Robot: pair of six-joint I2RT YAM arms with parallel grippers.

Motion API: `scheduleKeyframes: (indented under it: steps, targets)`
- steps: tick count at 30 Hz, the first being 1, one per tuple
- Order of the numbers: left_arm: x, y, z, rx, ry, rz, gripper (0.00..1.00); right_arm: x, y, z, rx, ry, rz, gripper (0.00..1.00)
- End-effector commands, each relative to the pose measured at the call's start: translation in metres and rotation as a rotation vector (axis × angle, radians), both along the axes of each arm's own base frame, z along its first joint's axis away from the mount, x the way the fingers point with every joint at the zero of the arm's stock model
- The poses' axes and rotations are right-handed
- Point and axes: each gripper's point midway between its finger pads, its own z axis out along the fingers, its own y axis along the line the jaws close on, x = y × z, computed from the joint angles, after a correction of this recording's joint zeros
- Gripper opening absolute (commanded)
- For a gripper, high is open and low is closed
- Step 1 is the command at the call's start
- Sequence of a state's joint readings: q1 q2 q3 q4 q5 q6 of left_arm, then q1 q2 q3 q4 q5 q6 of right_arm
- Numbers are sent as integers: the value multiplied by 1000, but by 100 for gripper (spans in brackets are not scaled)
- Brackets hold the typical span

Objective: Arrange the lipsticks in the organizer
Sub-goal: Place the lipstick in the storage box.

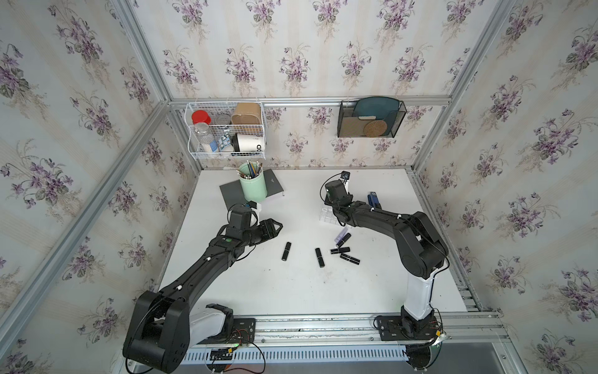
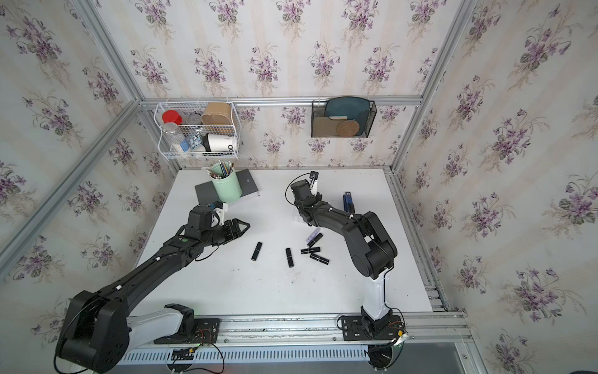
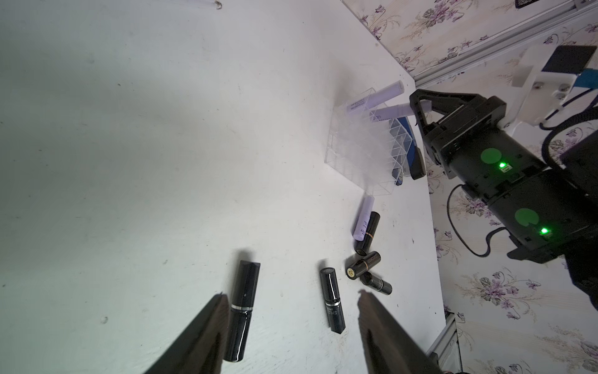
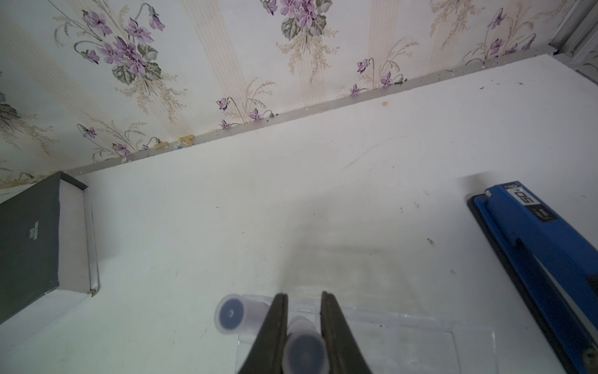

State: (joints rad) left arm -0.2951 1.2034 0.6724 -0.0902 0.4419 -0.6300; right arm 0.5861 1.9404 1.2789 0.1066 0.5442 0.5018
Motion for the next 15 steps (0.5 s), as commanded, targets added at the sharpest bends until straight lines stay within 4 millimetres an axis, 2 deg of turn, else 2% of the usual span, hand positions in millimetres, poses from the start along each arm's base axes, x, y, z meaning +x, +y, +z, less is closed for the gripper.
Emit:
scheduleKeyframes:
  steps: [1, 4, 8, 13, 14, 15]
  targets:
    - [3, 0, 4, 4, -26, -1, 67, 0, 2, 9, 16, -7, 3, 31]
    - [3, 1, 6, 5, -32, 2, 67, -6, 2, 22, 50, -13, 14, 38]
    - [3, 2, 11, 16, -63, -6, 67, -18, -4, 46, 78, -38, 19, 40]
    - [2, -14, 33, 61, -185, -125, 65, -40, -28, 56, 128, -15, 8, 41]
    - [1, -20, 35, 90, -206, -161, 65, -40, -49, 59, 141, -14, -24, 41]
    - [-1, -27, 38, 121, -227, -196, 64, -45, -56, 59, 147, -4, -23, 40]
